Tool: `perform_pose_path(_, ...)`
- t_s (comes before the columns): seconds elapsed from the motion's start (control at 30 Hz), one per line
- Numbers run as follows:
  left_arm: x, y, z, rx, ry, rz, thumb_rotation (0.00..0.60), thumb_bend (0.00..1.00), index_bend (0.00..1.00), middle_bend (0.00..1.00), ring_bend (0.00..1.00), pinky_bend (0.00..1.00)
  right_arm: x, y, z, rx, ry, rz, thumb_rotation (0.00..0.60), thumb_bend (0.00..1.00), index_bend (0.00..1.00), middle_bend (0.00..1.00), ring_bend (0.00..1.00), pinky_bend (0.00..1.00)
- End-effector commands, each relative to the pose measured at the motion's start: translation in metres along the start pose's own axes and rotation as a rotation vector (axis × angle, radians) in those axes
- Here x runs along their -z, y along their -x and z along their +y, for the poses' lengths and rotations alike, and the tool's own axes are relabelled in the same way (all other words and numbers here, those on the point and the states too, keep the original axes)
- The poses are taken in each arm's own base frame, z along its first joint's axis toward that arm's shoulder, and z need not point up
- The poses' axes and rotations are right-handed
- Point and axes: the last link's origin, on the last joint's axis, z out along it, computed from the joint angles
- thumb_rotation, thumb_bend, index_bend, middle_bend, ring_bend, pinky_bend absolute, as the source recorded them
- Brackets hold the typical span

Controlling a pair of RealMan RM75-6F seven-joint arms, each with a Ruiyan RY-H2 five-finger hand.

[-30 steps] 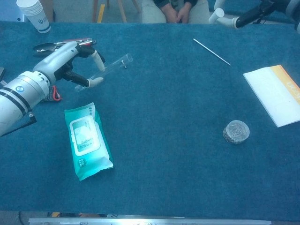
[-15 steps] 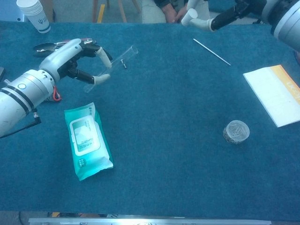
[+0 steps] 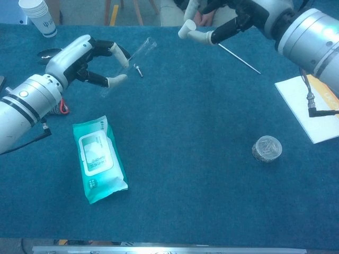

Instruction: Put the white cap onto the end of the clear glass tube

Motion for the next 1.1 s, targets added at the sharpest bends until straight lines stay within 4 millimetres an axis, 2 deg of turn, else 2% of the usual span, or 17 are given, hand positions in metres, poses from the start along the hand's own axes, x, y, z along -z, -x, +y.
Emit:
perform_pose_path(0.03,0.0,0.0,-0.001,0.004,0.004,0.004,0.6,0.29,0.58,0.29,0.08,0.06,-0.005,0.007,-0.003,-0.018,-0.007,-0.011,0.6,0.31,0.61,0.3,0.1,0.19)
perform_pose_path(0.4,0.001,0.003,0.001,0.015,0.013,0.006,0.6,0.29,0.58,0.29,0.08,0.06,-0.015,0.022,-0.006,-0.05,-0.013,-0.021,0.6,0.31,0.61,0.3,0.1,0.19)
perform_pose_path(1.1,-0.002,0.014,0.001,0.007,0.003,-0.015,0.6,0.29,0.57,0.29,0.08,0.06,-0.021,0.029,-0.005,-0.065,-0.006,-0.036,0.6,0.31,0.61,0.3,0.1,0.19)
